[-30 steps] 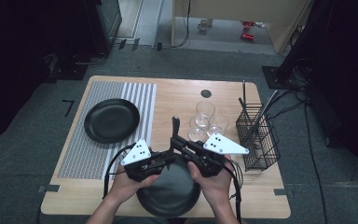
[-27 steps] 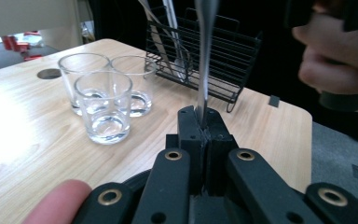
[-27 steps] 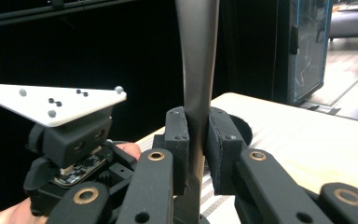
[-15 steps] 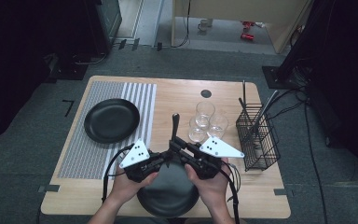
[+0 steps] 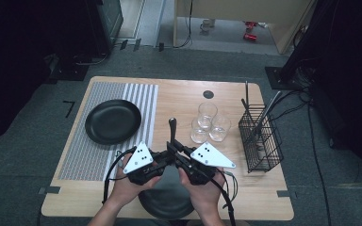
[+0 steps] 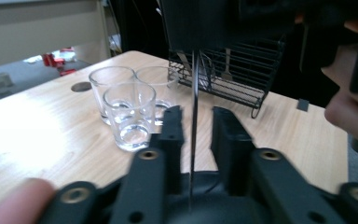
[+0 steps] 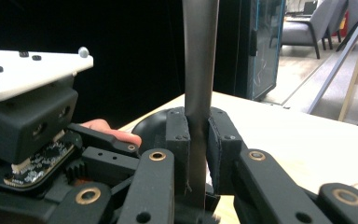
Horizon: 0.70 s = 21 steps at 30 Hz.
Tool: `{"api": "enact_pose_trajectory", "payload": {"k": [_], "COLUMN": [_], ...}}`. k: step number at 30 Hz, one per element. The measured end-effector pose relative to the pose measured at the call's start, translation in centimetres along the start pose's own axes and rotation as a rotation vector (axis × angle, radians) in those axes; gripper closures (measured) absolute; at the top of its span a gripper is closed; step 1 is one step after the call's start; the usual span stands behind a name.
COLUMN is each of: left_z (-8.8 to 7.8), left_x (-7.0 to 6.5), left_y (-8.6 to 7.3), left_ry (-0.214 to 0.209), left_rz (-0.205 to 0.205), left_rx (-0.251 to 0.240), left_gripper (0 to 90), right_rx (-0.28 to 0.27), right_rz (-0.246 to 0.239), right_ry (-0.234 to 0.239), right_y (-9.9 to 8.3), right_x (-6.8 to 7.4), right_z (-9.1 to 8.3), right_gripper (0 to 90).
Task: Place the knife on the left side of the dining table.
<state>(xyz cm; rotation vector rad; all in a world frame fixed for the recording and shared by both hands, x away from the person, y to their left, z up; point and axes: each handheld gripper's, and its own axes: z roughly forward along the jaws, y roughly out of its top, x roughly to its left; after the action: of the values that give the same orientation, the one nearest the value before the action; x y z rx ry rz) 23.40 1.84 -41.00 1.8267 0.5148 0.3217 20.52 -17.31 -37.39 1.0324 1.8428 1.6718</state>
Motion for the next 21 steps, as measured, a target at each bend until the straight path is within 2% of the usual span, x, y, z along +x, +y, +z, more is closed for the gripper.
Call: {"api": "enact_pose_trajectory", "payload": {"k": [2, 4, 6, 7, 10, 16, 19, 21], "left_z": [0.0, -0.1, -0.3, -0.4, -0.7, -1.9, -3.0, -4.0], "left_x": [0.0, 0.1, 0.2, 0.3, 0.4, 1.7, 2.3, 2.8], "left_y": [0.0, 0.0, 0.1, 0.2, 0.3, 0.6, 1.2, 1.6], "left_ry": [0.018, 0.018, 0.001, -0.021, -0.058, -0.049, -0.018, -0.001], "left_rz": [0.001, -0.014, -0.036, -0.044, -0.036, -0.063, -0.06, -0.077], "left_rx": [0.004, -0.002, -0.008, -0.009, -0.011, -0.029, -0.044, -0.071], "left_gripper": [65.3, 60.3, 54.7, 52.8, 46.4, 44.4, 44.3, 44.3], "right_rx": [-0.014, -0.025, -0.036, -0.036, -0.045, -0.042, -0.03, -0.022], "right_rz": [-0.003, -0.002, -0.005, -0.004, -0.009, -0.008, -0.009, -0.008], "right_ry": [-0.016, -0.028, -0.047, -0.054, -0.069, -0.096, -0.099, -0.094], "right_y": [0.2, 0.3, 0.5, 0.5, 0.6, 0.3, -0.2, -0.5], "right_x": [-0.2, -0.4, -0.6, -0.6, -1.0, -1.4, -1.4, -1.3], "right_z": [-0.2, -0.4, -0.6, -0.7, -1.0, -1.3, -1.1, -0.8], "right_gripper": [81.7, 81.8, 81.7, 81.7, 81.7, 81.7, 81.8, 81.8]}}
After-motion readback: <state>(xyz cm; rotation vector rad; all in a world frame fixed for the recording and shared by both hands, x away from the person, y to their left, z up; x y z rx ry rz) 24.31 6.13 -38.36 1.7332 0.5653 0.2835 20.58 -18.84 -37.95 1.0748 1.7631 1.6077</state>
